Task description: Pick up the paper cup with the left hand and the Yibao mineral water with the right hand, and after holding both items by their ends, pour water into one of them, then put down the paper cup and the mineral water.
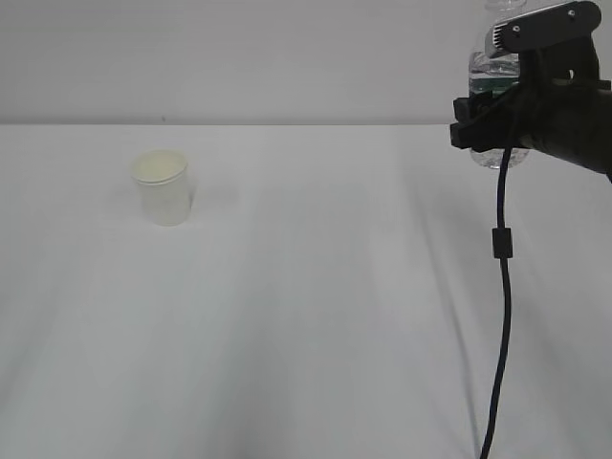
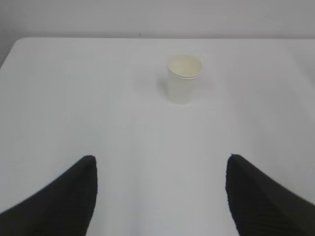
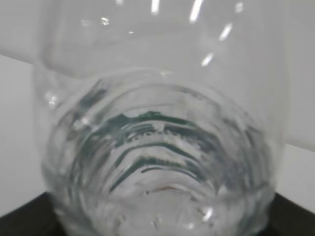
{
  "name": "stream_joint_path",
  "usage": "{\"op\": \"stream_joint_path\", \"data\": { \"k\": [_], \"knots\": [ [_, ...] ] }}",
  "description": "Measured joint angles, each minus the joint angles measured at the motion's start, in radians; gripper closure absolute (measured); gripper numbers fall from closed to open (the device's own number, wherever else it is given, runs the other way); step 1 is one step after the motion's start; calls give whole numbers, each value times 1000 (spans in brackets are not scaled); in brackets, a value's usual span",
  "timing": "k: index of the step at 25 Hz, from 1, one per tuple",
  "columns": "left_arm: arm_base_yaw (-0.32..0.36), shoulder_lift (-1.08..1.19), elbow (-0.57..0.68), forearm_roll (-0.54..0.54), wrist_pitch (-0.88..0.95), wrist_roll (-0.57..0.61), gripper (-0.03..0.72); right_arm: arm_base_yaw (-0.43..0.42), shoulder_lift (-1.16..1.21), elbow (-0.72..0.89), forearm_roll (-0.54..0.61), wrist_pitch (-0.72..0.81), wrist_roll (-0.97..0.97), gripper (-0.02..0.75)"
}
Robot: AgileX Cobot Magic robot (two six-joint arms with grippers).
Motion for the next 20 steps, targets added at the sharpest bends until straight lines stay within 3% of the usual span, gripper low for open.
{"op": "stream_joint_path", "data": {
  "k": [20],
  "knots": [
    [0, 214, 2, -58, -61, 48, 98, 0, 0, 0, 0, 4, 0, 249]
  ]
}}
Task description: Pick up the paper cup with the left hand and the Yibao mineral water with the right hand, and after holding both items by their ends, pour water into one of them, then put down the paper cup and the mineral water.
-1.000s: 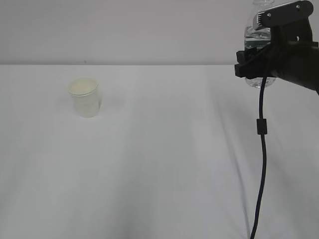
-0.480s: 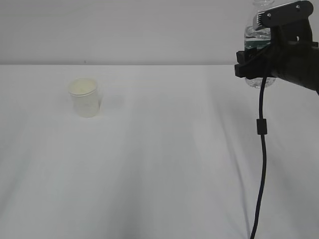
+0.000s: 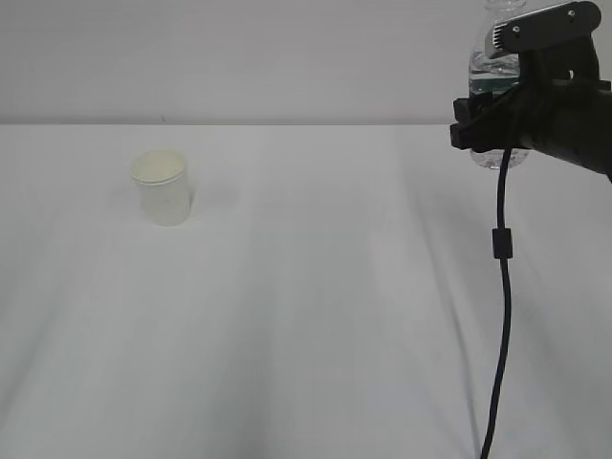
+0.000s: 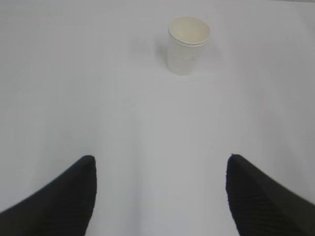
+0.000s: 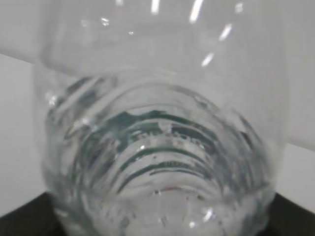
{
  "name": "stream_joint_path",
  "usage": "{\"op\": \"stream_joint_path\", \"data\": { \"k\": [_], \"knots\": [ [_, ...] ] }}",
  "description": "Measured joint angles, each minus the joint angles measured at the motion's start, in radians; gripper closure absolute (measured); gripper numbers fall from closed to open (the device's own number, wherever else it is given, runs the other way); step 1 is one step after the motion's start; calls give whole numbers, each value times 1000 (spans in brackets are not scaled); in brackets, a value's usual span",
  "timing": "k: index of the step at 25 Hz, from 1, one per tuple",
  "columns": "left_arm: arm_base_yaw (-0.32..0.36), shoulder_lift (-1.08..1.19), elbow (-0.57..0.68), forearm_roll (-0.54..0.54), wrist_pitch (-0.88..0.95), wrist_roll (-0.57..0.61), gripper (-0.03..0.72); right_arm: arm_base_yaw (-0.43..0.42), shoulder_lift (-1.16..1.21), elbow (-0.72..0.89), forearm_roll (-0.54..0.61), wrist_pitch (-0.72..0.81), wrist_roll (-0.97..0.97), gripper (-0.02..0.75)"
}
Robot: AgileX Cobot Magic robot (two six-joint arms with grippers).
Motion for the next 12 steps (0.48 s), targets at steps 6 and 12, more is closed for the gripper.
{"op": "stream_joint_path", "data": {
  "k": [6, 12],
  "knots": [
    [0, 39, 0, -46, -107, 2, 97, 0, 0, 0, 0, 0, 0, 249],
    [0, 65, 47, -64, -280, 4, 98, 0, 0, 0, 0, 0, 0, 249]
  ]
}}
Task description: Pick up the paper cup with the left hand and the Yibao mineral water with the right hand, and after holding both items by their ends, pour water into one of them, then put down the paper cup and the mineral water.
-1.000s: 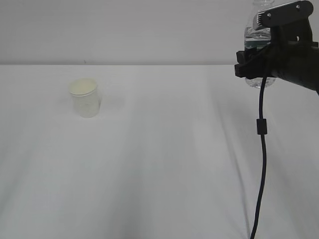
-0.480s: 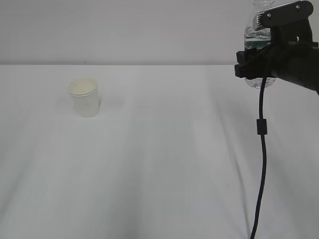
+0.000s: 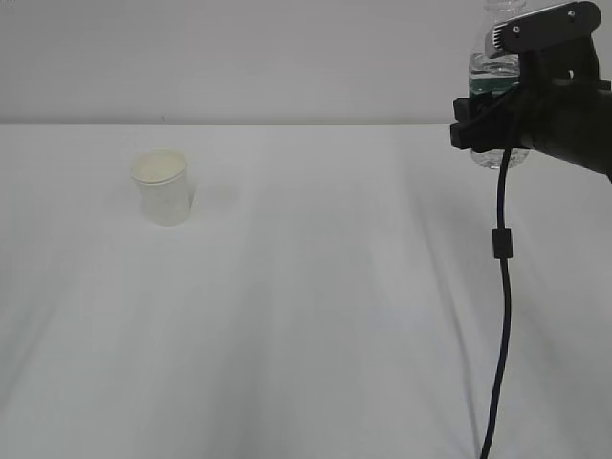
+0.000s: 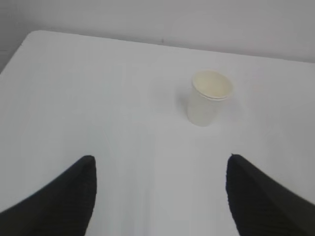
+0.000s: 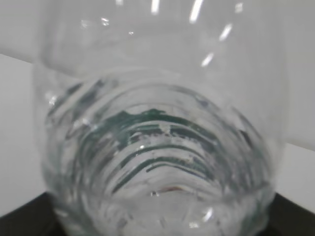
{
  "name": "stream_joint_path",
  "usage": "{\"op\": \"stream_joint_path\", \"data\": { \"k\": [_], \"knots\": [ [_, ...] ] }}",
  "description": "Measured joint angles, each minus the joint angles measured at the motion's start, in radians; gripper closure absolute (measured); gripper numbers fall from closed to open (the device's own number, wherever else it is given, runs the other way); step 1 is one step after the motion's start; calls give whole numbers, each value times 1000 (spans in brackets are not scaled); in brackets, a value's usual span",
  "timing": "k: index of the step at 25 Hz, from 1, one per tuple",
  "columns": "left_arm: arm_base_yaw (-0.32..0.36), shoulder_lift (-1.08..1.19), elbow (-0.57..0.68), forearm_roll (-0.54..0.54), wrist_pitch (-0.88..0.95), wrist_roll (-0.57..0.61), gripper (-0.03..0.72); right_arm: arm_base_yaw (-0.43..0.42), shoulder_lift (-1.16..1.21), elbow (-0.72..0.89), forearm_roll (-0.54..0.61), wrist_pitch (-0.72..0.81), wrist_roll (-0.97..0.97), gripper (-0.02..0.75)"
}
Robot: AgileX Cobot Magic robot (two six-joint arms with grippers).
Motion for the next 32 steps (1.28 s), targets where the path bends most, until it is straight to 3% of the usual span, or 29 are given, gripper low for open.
{"op": "stream_joint_path", "data": {
  "k": [7, 16, 20, 32],
  "knots": [
    [-16, 2, 90, -11, -144, 0, 98, 0, 0, 0, 0, 0, 0, 249],
    [-187, 128, 90, 54, -232, 0, 98, 0, 0, 0, 0, 0, 0, 249],
    [-227, 251, 90, 63, -296, 0, 98, 0, 0, 0, 0, 0, 0, 249],
    [-229, 410, 90, 116, -465, 0, 98, 0, 0, 0, 0, 0, 0, 249]
  ]
}}
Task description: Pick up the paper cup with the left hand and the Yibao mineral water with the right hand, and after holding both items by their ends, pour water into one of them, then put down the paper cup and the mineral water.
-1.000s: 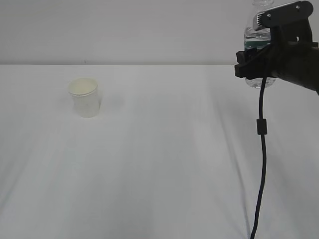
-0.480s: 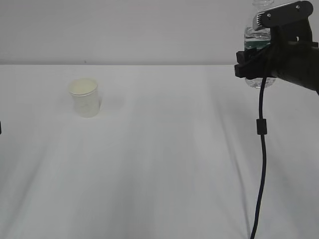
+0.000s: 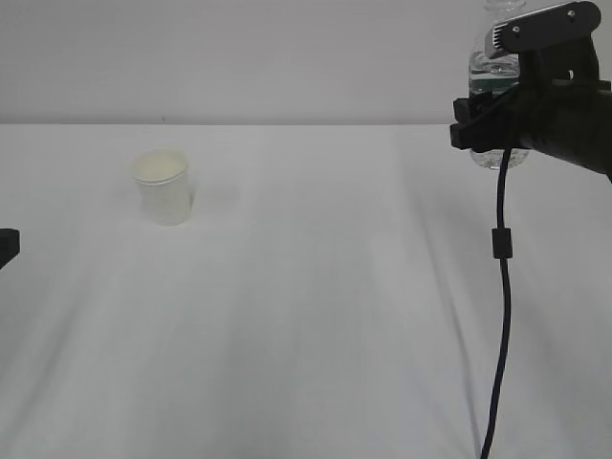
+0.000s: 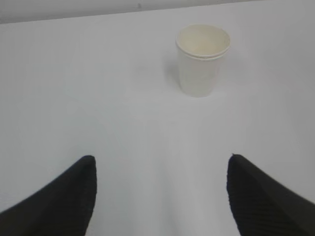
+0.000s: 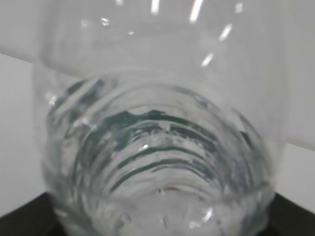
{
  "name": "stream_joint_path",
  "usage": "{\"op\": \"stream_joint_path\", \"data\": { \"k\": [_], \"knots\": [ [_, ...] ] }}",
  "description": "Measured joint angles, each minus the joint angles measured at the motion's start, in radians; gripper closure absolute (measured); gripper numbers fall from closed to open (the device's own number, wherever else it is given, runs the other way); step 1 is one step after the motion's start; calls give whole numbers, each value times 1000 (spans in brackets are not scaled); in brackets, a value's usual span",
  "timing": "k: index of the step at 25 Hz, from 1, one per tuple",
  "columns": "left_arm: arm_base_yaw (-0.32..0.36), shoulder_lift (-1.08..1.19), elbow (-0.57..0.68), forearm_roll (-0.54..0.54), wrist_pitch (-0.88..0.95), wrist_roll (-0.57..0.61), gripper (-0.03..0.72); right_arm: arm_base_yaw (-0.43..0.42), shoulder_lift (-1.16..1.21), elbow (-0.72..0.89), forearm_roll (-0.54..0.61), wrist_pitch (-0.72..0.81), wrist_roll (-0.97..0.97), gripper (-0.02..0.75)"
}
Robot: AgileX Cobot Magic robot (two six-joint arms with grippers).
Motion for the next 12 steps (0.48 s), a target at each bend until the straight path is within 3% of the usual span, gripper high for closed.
{"op": "stream_joint_path", "data": {
  "k": [12],
  "knots": [
    [-23, 197, 0, 34, -148, 0, 98, 0, 0, 0, 0, 1, 0, 249]
  ]
}}
